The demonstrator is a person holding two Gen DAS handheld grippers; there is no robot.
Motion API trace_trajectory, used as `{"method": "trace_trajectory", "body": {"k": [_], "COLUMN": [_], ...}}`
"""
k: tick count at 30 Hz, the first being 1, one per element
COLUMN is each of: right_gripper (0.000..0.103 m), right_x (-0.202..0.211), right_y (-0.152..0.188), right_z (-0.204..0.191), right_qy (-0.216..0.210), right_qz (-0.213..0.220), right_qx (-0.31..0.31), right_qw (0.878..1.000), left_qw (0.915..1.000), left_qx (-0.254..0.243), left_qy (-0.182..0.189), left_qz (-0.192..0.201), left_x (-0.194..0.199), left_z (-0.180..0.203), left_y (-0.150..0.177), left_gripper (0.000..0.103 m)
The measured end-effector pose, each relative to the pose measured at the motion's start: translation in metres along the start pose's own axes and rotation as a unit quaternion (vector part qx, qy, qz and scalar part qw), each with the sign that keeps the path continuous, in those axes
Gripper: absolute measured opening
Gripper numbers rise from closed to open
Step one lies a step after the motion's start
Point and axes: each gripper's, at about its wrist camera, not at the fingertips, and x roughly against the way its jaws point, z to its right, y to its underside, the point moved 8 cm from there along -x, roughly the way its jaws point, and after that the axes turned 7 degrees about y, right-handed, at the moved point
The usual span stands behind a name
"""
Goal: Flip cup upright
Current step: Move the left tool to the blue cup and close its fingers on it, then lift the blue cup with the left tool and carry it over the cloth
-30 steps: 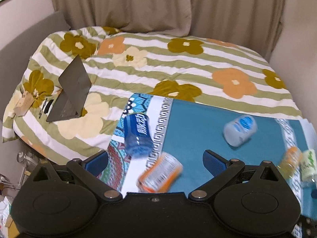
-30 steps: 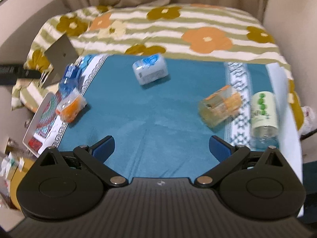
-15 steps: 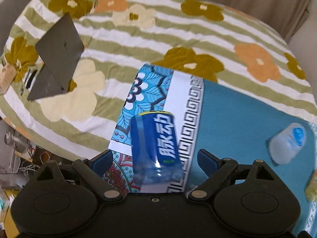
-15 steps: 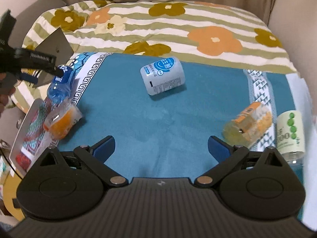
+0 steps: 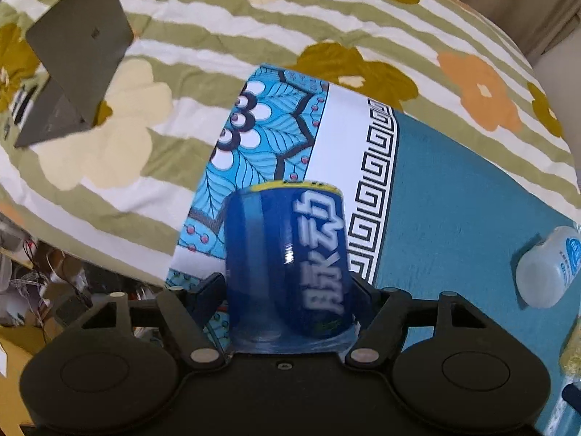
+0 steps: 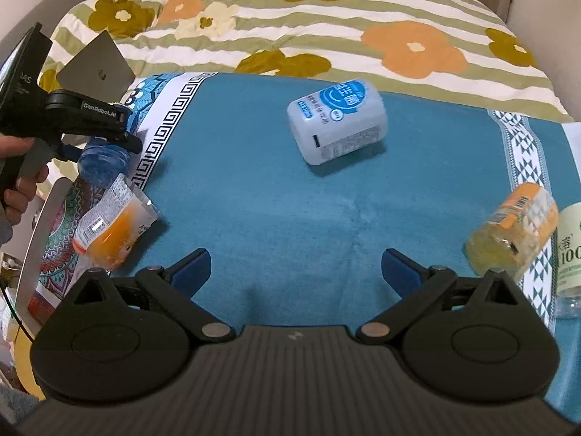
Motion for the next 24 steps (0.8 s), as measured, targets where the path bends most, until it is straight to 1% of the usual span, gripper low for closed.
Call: {"method": "trace_trajectory", "body": {"k": [1, 2, 7, 14, 19, 24], "right_gripper": [0.103, 0.103, 0.103, 0.103, 0.103, 0.103], "right_x": [-0.001, -0.002, -0.005, -0.001, 0.009, 0.030], "right_y": [-0.001, -0.002, -0.007, -0.010, -0.009, -0.008], "right_z": [-0.001, -0.001, -0.002, -0.004, -0.001, 0.009], "right_qy": [0.000, 0.000, 0.001, -0.003, -0.012, -0.014], "right_qz": [-0.001, -0.002, -0.002, 0.004, 0.008, 0.029], "right_qx": [-0.002, -0.003, -0.008, -0.010, -0.017, -0.020], "right_qw": [1.000, 1.000, 1.000, 1.000, 1.000, 0.999], "left_qw": [1.0000, 0.9999, 1.0000, 0.9996, 0.9989, 0.9973], "left_qx": [-0.005, -0.009, -0.007, -0.024, -0.033, -0.038], "left_qy": [-0.004, -0.005, 0.004, -0.001, 0.000, 0.008], "left_qz": [0.001, 0.003, 0.003, 0.013, 0.033, 0.062], "left_x": [0.000, 0.001, 0.001, 0.014, 0.040, 0.073], "left_z": [0.001, 0.001, 0.000, 0.007, 0.020, 0.043], "left_y": [-0.001, -0.002, -0.004, -0.004, -0.001, 0.010], "left_gripper": [0.066, 0.066, 0.065, 0.065, 0.065, 0.065]}}
